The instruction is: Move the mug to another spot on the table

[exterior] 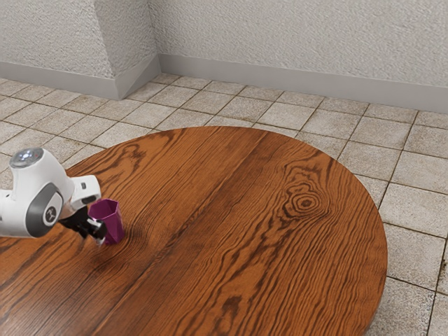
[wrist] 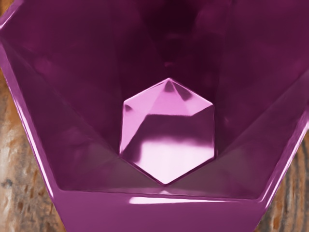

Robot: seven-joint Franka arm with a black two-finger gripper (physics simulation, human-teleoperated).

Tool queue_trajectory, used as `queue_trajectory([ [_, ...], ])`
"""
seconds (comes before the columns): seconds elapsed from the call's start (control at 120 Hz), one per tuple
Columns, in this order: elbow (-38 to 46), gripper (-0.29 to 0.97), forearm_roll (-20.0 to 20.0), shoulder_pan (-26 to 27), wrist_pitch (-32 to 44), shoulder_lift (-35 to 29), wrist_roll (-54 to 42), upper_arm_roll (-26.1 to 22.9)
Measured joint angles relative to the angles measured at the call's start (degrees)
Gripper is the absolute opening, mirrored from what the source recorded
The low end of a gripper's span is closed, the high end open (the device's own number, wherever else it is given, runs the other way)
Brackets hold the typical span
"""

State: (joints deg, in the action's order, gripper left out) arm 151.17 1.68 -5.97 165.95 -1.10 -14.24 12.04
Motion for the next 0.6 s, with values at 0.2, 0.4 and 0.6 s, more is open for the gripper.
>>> queue_trajectory([
  [0.2, -0.05, 0.26, 0.54, 1.39, 1.82, -0.38, -0.13, 0.00],
  [0.4, 0.00, 0.15, 1.37, 2.22, 2.98, -1.14, -0.22, 0.00],
  [0.6, -0.13, 0.07, 2.82, 1.96, 6.07, -0.81, -0.28, -0.10],
])
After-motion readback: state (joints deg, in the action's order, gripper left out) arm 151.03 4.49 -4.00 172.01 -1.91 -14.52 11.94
